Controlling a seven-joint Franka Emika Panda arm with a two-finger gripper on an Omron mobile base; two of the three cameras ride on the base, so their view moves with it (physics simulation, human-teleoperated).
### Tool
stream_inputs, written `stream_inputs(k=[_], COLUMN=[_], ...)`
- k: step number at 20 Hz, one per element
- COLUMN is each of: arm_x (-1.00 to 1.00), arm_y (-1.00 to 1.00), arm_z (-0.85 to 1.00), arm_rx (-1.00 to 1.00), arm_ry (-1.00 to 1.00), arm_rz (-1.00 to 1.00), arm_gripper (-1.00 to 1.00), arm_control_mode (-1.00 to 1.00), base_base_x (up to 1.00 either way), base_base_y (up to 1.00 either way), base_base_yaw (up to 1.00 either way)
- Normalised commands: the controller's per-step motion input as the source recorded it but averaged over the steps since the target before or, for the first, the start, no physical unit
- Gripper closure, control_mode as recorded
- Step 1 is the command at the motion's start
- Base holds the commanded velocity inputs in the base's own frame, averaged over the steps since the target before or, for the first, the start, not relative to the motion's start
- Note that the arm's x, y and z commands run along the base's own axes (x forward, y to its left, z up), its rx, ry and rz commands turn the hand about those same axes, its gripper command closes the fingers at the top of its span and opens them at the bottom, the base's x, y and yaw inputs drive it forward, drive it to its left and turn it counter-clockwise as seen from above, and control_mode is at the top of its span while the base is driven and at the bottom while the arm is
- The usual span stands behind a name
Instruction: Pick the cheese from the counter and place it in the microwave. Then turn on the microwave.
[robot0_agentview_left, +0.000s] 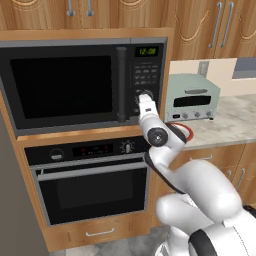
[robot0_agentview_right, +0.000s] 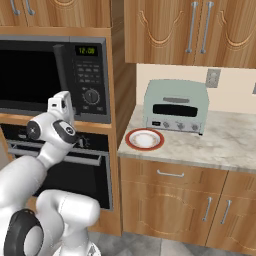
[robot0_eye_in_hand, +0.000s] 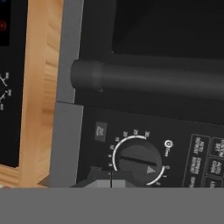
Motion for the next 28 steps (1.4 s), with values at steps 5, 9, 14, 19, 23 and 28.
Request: stream_inputs(k=[5, 9, 14, 19, 23, 28], arm_x=[0.20, 0.16, 0.15, 0.18, 0.21, 0.20], arm_y=[0.00, 0.00, 0.01, 0.02, 0.00, 0.00], arm_z=[-0.13, -0.12, -0.10, -0.15, -0.17, -0.18], arm_rx=[-0.01, -0.02, -0.02, -0.02, -0.01, -0.01], arm_ry=[0.00, -0.01, -0.02, -0.03, -0.01, -0.02], arm_rz=[0.00, 0.00, 0.00, 0.00, 0.00, 0.00], arm_gripper=[1.00, 1.00, 1.00, 1.00, 1.00, 1.00], arm_control_mode=[-1.00, -1.00, -1.00, -1.00, -1.00, -1.00], base_base_x=[0.00, 0.00, 0.00, 0.00, 0.00, 0.00], base_base_y=[0.00, 0.00, 0.00, 0.00, 0.00, 0.00], base_base_yaw=[0.00, 0.00, 0.00, 0.00, 0.00, 0.00])
